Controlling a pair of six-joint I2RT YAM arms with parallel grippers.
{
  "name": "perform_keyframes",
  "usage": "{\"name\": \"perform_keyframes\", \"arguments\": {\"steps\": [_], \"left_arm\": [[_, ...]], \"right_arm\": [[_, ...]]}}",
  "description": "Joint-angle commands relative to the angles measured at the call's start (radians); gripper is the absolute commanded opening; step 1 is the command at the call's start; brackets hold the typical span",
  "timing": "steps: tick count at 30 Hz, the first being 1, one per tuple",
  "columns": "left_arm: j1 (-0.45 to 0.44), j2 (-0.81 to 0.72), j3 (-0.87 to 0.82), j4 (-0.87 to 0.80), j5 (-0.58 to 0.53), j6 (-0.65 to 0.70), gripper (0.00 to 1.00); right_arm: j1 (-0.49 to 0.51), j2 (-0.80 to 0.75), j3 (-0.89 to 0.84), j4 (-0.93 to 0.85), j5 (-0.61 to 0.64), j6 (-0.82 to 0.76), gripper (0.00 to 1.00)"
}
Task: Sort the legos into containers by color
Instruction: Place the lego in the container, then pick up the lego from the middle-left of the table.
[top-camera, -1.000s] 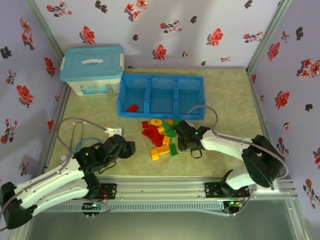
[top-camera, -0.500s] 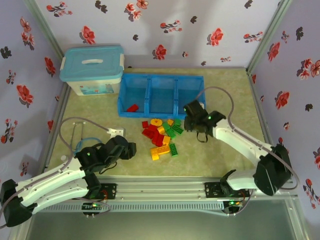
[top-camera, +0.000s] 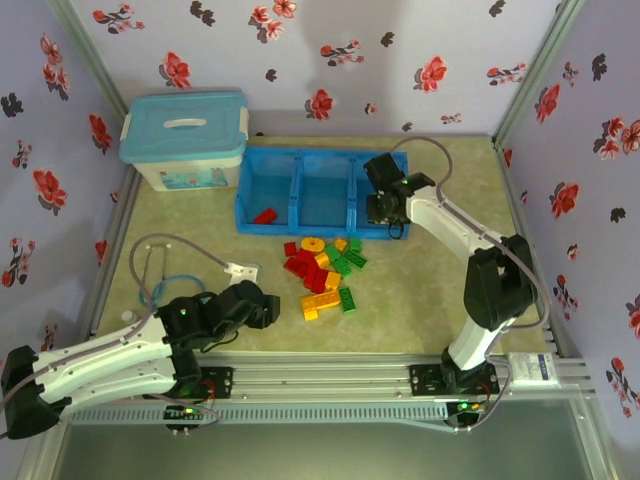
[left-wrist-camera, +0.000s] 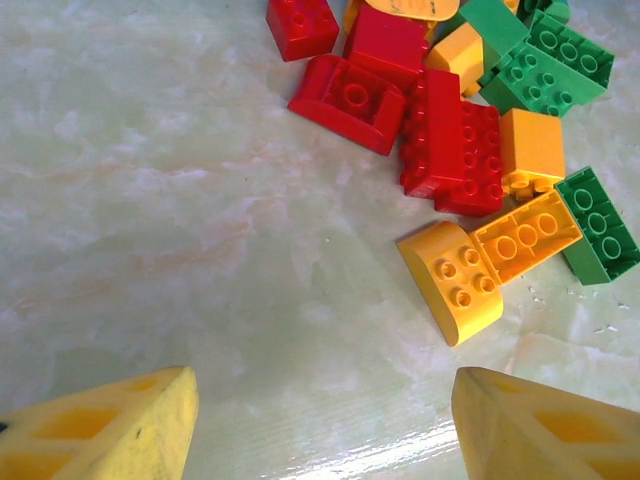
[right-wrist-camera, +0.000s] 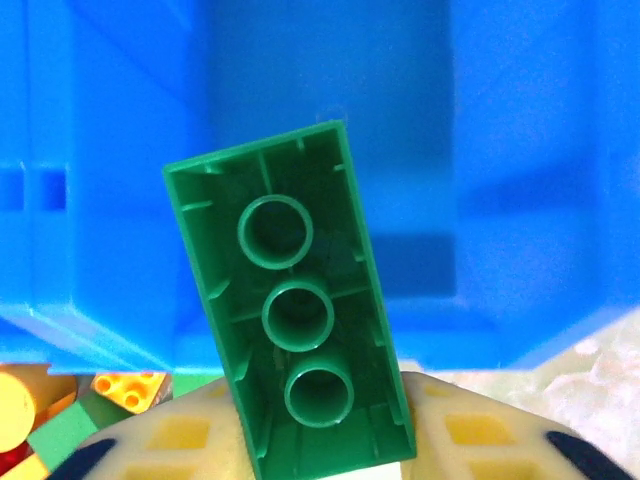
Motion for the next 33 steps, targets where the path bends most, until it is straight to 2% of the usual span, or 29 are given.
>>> {"name": "perform_keyframes", "arguments": {"steps": [1,2,3,4,13,21,27,33], "left_arm": [[-0.019,0.016,0.012,0.007,-0.033,-0.016,0.68],[-0.022,0.021,0.013,0.011,-0.033,-0.017,0.68],[-0.025,0.024,0.011,0.018,-0.032,-0.02,0.68],[-0.026,0.027,0.006,0.026,-0.031,-0.022,0.69],[-0.029,0.06,-0.015,0.121,0.021,0.014,0.69],[-0.03,0.318,0.071,0.169,0.139,0.039,0.7],[-0.04,0.454,0.12,0.239,0.176,-0.011,0.7],[-0.041,0.569,0.182,0.251,0.191,-0.038,0.7]], "right_arm": [[-0.008,0.035,0.084,-0.082,0.03,-0.035,0.66],[-0.005,0.037,0.092,-0.093,0.037,-0.033,0.75],[0.003,0.024,0.089,-0.096,0.059,-0.025,0.89],[0.015,0.002,0.071,-0.086,0.084,-0.022,0.9],[0.116,-0.221,-0.12,-0.019,0.12,0.031,0.89],[0.205,-0.377,-0.315,0.052,0.087,0.115,0.87],[0.212,-0.457,-0.474,0.142,0.054,0.176,0.86],[0.212,-0.504,-0.56,0.18,0.049,0.211,0.85]]}}
